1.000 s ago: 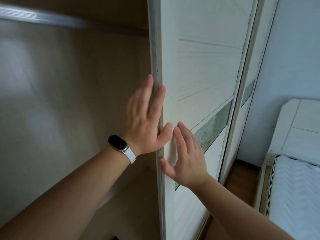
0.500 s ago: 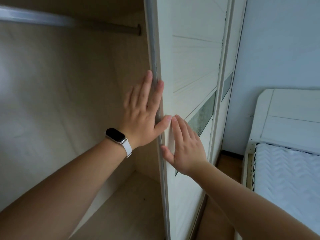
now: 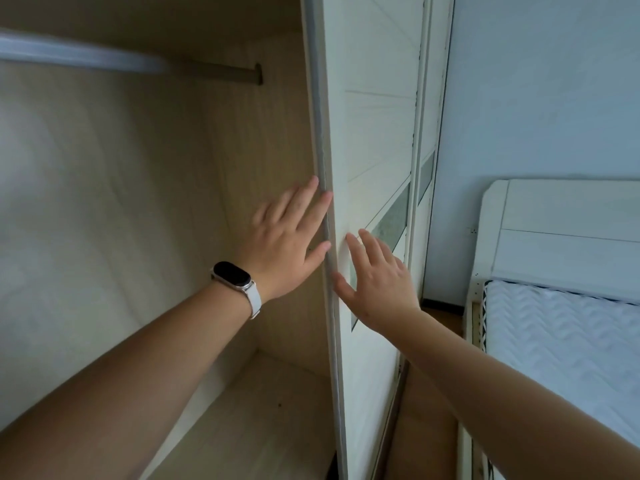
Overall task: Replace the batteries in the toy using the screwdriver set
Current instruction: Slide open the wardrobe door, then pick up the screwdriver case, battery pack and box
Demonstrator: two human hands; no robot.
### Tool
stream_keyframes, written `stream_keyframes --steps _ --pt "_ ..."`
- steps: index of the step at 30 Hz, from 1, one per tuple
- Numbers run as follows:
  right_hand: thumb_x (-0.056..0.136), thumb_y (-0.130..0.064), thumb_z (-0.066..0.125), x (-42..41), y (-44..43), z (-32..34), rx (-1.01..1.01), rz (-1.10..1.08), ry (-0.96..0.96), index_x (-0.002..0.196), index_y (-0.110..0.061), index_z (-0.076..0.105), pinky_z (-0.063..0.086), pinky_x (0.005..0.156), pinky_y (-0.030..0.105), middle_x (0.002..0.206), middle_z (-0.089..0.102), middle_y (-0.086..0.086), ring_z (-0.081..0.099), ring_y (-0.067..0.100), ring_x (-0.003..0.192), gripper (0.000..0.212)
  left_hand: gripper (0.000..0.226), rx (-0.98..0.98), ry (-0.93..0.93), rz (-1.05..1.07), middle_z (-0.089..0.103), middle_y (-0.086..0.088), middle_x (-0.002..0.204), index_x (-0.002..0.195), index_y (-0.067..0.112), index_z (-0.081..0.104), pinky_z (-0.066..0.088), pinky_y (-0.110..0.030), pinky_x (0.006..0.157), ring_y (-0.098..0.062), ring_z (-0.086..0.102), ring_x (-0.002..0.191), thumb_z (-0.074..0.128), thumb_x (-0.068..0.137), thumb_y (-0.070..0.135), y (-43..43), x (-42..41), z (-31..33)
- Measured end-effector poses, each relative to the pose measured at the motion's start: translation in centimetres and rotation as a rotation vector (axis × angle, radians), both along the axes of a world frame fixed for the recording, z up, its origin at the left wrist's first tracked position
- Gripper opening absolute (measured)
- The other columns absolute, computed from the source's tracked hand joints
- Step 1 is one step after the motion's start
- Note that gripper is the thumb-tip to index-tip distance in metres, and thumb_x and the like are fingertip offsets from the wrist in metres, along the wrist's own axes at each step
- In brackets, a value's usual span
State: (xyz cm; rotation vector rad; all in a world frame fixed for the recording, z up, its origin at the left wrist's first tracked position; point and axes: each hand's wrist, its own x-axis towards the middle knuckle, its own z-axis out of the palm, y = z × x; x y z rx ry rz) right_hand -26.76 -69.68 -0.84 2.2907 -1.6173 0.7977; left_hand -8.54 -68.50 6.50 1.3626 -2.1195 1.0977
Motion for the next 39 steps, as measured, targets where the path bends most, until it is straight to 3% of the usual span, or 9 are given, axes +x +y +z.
stream_keyframes --steps 4,7,13,20,24,32,36,39 --pt "0.097 -0.049 0.038 0.0 2.2 0.0 -0.097 0.023 0.037 0.143 -0.020 0.041 0.040 0.105 0.043 0.148 0.045 0.006 0.041 0.026 0.136 0.054 0.053 0.065 0.059 -0.077 0.048 -0.010 0.150 0.140 0.014 0.053 0.041 -0.049 0.103 -0.030 0.047 0.134 0.050 0.097 0.044 2.5 1.4 -1.7" --pt "0.094 -0.045 0.042 0.6 4.1 -0.2 -0.143 0.051 0.054 0.135 -0.018 0.051 0.044 0.098 0.043 0.139 0.053 0.006 0.049 0.027 0.126 0.050 0.049 0.094 0.158 -0.116 0.053 -0.010 0.146 0.135 0.013 0.059 0.042 -0.050 0.103 -0.031 0.049 0.132 0.053 0.094 0.040 4.8 3.0 -3.3" --pt "0.089 -0.046 0.047 3.1 7.9 -1.7 -0.117 0.137 0.157 0.131 -0.019 0.054 0.042 0.098 0.040 0.136 0.054 0.003 0.049 0.025 0.123 0.050 0.049 0.147 0.325 -0.068 0.055 -0.010 0.143 0.133 0.012 0.061 0.040 -0.046 0.101 -0.031 0.051 0.129 0.052 0.093 0.039 9.5 6.1 -8.0" --pt "0.089 -0.051 0.038 7.6 9.1 -5.6 0.058 0.284 0.246 0.128 -0.020 0.058 0.048 0.091 0.045 0.133 0.056 0.004 0.054 0.029 0.119 0.054 0.044 0.235 0.437 0.064 0.058 -0.010 0.138 0.128 0.012 0.065 0.046 -0.049 0.098 -0.032 0.056 0.121 0.057 0.091 0.036 12.8 9.4 -13.9" --pt "0.083 -0.053 0.038 10.5 7.7 -8.7 0.147 0.384 0.226 0.126 -0.019 0.059 0.052 0.083 0.046 0.123 0.061 0.007 0.057 0.032 0.114 0.058 0.045 0.308 0.450 0.186 0.058 -0.009 0.137 0.127 0.013 0.064 0.044 -0.049 0.102 -0.031 0.053 0.125 0.054 0.091 0.038 13.7 11.8 -17.1" --pt "0.087 -0.055 0.042 16.5 2.5 -15.6 0.272 0.663 0.248 0.125 -0.021 0.056 0.051 0.083 0.043 0.122 0.061 0.005 0.059 0.030 0.107 0.053 0.051 0.493 0.544 0.533 0.057 -0.011 0.141 0.129 0.016 0.063 0.043 -0.055 0.105 -0.036 0.053 0.129 0.048 0.089 0.044 14.9 15.9 -23.9" --pt "0.089 -0.055 0.037 19.4 1.5 -19.1 0.396 0.777 0.237 0.132 -0.022 0.056 0.045 0.096 0.044 0.135 0.057 0.007 0.053 0.027 0.120 0.057 0.053 0.556 0.623 0.743 0.056 -0.014 0.142 0.131 0.013 0.063 0.043 -0.057 0.105 -0.038 0.054 0.129 0.045 0.091 0.043 17.1 17.1 -27.5" --pt "0.092 -0.057 0.029 21.5 1.4 -22.0 0.487 0.894 0.288 0.142 -0.024 0.046 0.035 0.107 0.042 0.149 0.043 0.005 0.040 0.026 0.135 0.063 0.054 0.563 0.659 0.877 0.057 -0.015 0.140 0.131 0.012 0.062 0.043 -0.055 0.105 -0.038 0.055 0.126 0.043 0.092 0.043 19.4 17.4 -29.9"
